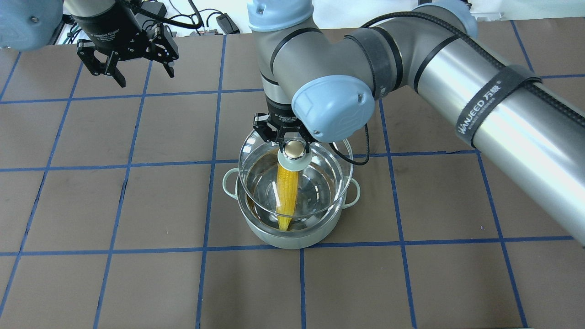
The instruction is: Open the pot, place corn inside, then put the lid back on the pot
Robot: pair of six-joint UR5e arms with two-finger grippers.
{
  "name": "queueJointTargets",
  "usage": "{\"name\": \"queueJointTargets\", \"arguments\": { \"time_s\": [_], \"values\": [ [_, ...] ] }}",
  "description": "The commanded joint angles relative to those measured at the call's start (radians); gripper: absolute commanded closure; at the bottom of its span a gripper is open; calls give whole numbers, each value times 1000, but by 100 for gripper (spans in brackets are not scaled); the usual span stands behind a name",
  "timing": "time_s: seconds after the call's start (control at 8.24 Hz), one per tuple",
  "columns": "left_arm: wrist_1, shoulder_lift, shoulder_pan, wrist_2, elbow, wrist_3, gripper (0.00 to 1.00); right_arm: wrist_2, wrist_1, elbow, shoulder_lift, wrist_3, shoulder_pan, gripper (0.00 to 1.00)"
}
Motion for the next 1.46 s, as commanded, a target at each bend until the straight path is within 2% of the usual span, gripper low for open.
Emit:
{"name": "queueJointTargets", "arguments": {
  "time_s": [0.0, 0.61, 1.34],
  "values": [
    [6, 5, 1, 54, -5, 0, 0, 24, -18, 44, 8, 33, 26, 78],
    [6, 5, 1, 50, -10, 0, 0, 28, -85, 90, 6, 49, 42, 78],
    [21, -9, -41, 41, -10, -15, 0, 28, -84, 104, 6, 80, 42, 78]
  ]
}}
